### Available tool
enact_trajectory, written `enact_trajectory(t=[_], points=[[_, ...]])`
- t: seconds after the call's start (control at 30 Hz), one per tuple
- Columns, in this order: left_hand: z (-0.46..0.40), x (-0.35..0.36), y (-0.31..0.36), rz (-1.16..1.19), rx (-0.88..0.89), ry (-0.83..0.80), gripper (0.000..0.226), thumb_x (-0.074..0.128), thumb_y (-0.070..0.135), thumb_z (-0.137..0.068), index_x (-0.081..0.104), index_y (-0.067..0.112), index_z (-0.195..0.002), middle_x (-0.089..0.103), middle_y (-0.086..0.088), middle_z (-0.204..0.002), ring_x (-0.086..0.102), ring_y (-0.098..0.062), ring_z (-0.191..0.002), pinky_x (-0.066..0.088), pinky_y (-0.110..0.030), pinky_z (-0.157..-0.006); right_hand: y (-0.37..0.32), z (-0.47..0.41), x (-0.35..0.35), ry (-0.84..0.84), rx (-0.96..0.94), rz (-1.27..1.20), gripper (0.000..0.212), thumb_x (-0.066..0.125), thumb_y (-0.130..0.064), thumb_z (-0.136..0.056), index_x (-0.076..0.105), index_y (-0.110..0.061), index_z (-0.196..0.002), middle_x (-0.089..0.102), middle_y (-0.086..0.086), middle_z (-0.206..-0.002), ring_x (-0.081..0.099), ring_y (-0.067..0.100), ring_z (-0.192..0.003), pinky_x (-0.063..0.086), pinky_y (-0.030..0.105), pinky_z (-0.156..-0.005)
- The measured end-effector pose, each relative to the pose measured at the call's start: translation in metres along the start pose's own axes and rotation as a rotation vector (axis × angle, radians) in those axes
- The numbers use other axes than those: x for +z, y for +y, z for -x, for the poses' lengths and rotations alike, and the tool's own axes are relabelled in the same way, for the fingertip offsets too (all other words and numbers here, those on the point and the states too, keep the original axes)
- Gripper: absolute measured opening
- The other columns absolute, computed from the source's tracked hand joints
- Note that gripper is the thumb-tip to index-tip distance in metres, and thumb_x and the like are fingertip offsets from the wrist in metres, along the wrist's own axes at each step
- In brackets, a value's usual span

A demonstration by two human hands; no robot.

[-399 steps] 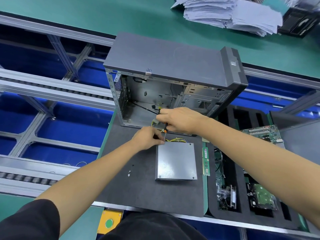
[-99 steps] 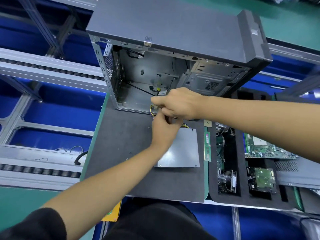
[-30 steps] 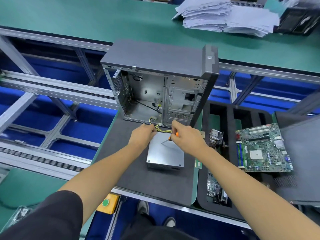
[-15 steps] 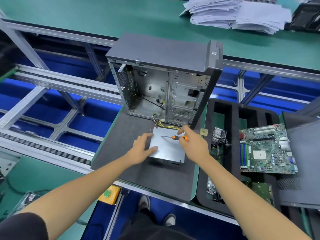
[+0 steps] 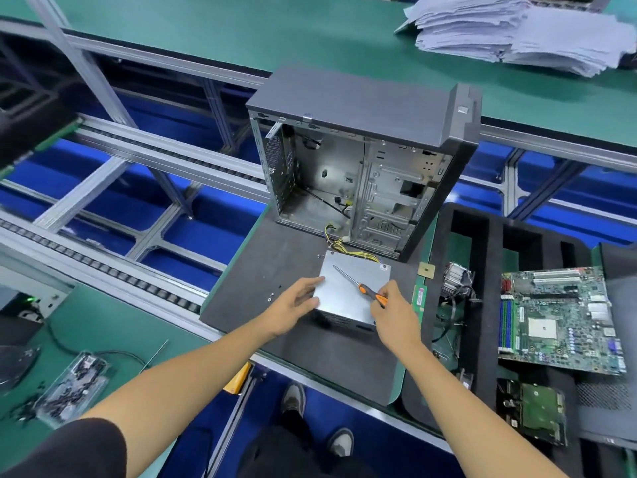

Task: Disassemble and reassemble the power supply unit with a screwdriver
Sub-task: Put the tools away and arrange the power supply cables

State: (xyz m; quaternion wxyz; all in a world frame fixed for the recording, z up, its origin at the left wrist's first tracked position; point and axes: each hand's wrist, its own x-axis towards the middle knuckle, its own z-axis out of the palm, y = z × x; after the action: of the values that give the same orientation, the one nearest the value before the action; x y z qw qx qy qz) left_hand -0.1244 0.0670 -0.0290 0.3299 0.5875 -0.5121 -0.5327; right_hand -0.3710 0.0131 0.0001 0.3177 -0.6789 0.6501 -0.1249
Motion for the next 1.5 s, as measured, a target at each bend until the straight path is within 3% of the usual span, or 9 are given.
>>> enact_trajectory(t=[0.1,0.2,0.7,0.8,0.9,1.07,1.2,1.37,1.5], points=[[0.003,-0.017,-0.014,-0.157,-0.034,0.262,0.038,0.066,0.020,-0.099,0.056,0.022,-0.136,0.066,0.003,-0.126,0.060,-0.009,-0.120,0.047,-0.037,-0.107,0.002,0.001,0.002,0.028,0.007,0.023,0.011,0.050,-0.019,-0.095,0.041,-0.025,-0.093,0.057,-0.004,-0.070,0.056,0.024,-0.063,0.040,0.035,-0.056],[0.012,-0.039,-0.033,-0.556,-0.206,0.545,0.045,0.078,0.036,-0.087,0.062,0.024,-0.128,0.057,0.000,-0.122,0.048,-0.023,-0.118,0.041,-0.039,-0.105,0.003,0.003,0.004,0.072,-0.004,0.072,0.011,0.051,-0.017,-0.094,0.042,-0.024,-0.093,0.054,-0.006,-0.066,0.053,0.021,-0.060,0.035,0.035,-0.055],[0.005,-0.066,-0.059,-0.705,-0.104,0.381,0.020,0.056,0.031,-0.103,0.072,0.019,-0.108,0.059,0.002,-0.107,0.058,-0.016,-0.104,0.050,-0.039,-0.093,-0.022,0.010,0.026,0.330,0.098,0.169,0.017,0.059,-0.012,-0.088,0.047,-0.024,-0.088,0.048,-0.009,-0.052,0.044,0.015,-0.047,0.029,0.033,-0.058],[-0.003,-0.074,-0.057,-0.547,-0.152,0.359,0.013,0.058,0.026,-0.102,0.067,0.017,-0.100,0.061,0.001,-0.105,0.060,-0.016,-0.097,0.048,-0.036,-0.091,-0.030,0.013,0.031,0.404,0.117,0.150,0.017,0.060,-0.009,-0.087,0.049,-0.021,-0.086,0.046,-0.010,-0.050,0.042,0.013,-0.045,0.034,0.036,-0.070],[-0.010,-0.082,-0.050,-0.087,-0.223,0.425,0.013,0.055,0.015,-0.103,0.064,0.007,-0.098,0.069,-0.008,-0.093,0.065,-0.019,-0.080,0.049,-0.032,-0.081,-0.037,0.016,0.035,0.482,0.130,0.125,0.018,0.061,-0.006,-0.086,0.049,-0.019,-0.084,0.042,-0.011,-0.049,0.039,0.013,-0.045,0.040,0.038,-0.069],[-0.030,-0.097,-0.033,0.256,-0.307,0.279,0.011,0.039,0.007,-0.108,0.049,0.005,-0.102,0.061,-0.010,-0.088,0.049,-0.015,-0.064,0.037,-0.024,-0.056,-0.056,0.012,0.041,0.559,0.135,0.058,0.019,0.060,-0.002,-0.085,0.048,-0.017,-0.081,0.042,-0.011,-0.050,0.040,0.013,-0.048,0.045,0.046,-0.082],[-0.044,-0.104,-0.033,0.128,-0.344,0.156,0.014,0.040,0.010,-0.103,0.046,0.012,-0.090,0.050,-0.007,-0.079,0.040,-0.017,-0.062,0.031,-0.029,-0.056,-0.067,0.005,0.044,0.538,0.144,0.027,0.016,0.057,-0.001,-0.087,0.048,-0.014,-0.083,0.045,-0.009,-0.054,0.045,0.030,-0.056,0.037,0.043,-0.082],[-0.049,-0.112,-0.041,-0.464,-0.161,-0.043,0.033,0.063,0.039,-0.099,0.045,0.012,-0.103,0.060,-0.007,-0.089,0.056,-0.026,-0.082,0.046,-0.040,-0.080,-0.071,0.001,0.051,0.547,0.159,0.017,0.016,0.058,0.000,-0.088,0.048,-0.012,-0.082,0.044,-0.007,-0.052,0.048,0.038,-0.058,0.041,0.045,-0.079],[-0.054,-0.109,-0.045,-0.865,-0.072,-0.186,0.028,0.057,0.034,-0.101,0.033,0.022,-0.111,0.067,-0.003,-0.106,0.058,-0.032,-0.087,0.047,-0.039,-0.077,-0.068,-0.003,0.054,0.555,0.175,0.005,0.013,0.058,-0.001,-0.089,0.051,-0.010,-0.084,0.049,0.000,-0.055,0.051,0.040,-0.060,0.045,0.047,-0.077]])
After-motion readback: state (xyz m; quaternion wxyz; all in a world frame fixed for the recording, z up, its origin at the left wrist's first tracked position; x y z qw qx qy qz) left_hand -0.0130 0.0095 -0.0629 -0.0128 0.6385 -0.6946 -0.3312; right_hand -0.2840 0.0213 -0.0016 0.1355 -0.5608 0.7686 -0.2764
